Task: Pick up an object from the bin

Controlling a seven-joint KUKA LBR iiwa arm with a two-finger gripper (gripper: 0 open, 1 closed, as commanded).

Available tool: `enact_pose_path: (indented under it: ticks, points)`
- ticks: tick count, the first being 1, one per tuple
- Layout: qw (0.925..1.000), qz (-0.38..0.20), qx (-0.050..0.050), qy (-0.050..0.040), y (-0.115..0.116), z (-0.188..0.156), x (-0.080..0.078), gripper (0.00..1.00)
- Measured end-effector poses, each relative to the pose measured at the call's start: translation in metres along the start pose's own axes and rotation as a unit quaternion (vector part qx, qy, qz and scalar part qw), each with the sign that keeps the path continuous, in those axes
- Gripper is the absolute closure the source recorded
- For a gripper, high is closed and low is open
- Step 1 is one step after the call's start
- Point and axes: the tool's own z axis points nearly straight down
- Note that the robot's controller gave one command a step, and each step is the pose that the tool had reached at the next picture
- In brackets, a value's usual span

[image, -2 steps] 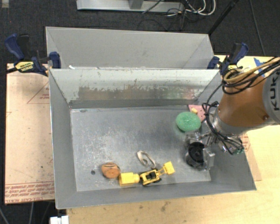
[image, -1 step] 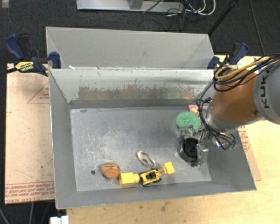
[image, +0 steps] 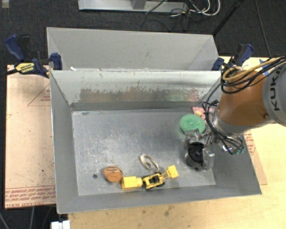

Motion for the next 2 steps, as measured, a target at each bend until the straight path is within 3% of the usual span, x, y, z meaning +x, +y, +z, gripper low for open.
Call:
enact_pose_path:
  ticks: [1,2]
  points:
    - [1.0000,0.004,0.001,-0.0015,-0.0213,0.0059,-0.0295,1.00]
    - [1.0000,0.009,0.001,-0.0023,-0.0159,0.0003,-0.0328,1.00]
